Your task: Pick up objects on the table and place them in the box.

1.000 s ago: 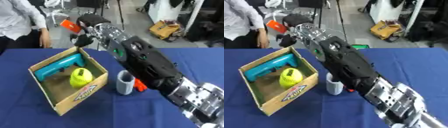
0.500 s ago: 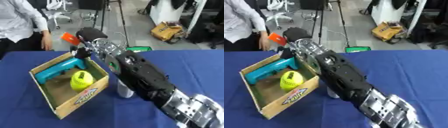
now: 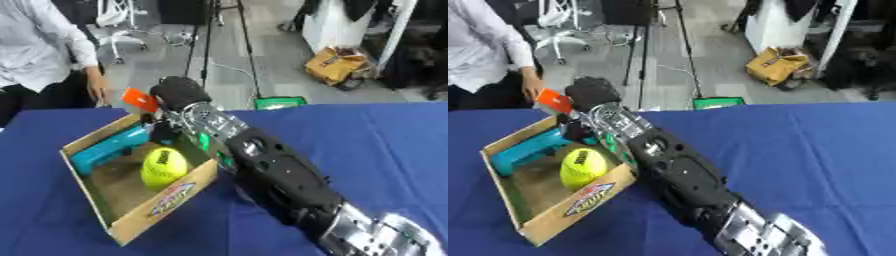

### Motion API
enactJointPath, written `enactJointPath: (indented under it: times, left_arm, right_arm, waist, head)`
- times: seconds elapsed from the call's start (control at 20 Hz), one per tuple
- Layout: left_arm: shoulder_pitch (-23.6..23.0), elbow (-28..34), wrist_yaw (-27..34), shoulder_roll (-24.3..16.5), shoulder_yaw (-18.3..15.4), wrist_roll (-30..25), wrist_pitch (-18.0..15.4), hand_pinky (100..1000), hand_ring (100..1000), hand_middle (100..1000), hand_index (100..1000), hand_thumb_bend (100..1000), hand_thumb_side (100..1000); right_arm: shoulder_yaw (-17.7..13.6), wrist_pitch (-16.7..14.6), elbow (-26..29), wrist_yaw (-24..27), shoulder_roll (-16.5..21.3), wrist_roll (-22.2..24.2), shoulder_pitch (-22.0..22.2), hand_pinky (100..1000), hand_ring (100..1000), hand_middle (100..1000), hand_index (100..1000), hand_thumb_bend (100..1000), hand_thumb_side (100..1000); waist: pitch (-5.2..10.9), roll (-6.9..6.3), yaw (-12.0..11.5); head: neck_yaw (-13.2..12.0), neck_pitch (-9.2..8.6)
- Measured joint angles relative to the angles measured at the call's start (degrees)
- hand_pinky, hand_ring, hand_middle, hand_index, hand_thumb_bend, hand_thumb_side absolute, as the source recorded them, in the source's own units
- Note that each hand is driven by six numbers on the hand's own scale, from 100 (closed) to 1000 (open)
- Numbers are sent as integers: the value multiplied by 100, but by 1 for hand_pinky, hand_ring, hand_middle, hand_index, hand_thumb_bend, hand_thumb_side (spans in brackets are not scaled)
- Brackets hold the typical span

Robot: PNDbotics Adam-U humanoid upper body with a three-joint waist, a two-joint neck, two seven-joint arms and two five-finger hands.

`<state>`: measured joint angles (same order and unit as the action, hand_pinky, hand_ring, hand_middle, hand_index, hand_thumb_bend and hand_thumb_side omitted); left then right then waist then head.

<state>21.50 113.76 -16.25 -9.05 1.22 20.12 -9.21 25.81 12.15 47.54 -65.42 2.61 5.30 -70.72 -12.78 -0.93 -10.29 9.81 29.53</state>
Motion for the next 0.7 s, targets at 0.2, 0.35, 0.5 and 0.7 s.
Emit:
enactJointPath:
  times: [0.2,0.35,0.5,0.7]
  left_arm:
    - [4,0,-1,1,0,1,-1,1000,919,906,842,100,1000]
    - [11,0,-1,2,0,0,-1,1000,919,906,842,100,1000]
    - [12,0,-1,3,1,-1,-2,1000,919,907,842,100,1000]
    - [15,0,-1,3,1,-5,-5,1000,919,907,842,100,1000]
  right_arm:
    - [-6,-36,-19,-140,-65,-151,82,829,841,309,340,100,488]
    - [-37,-47,-71,-182,-109,-211,122,829,840,310,340,100,491]
    - [-71,-61,-133,-233,-159,-250,151,829,841,316,345,100,495]
    - [-78,-100,-219,-298,-219,-294,170,832,846,356,390,100,537]
  waist:
    - [-18,-14,2]
    - [-31,-19,-5]
    - [-34,-19,-31]
    - [-40,-19,-32]
  head:
    - [-25,-48]
    - [-26,-80]
    - [-26,-87]
    - [-26,-89]
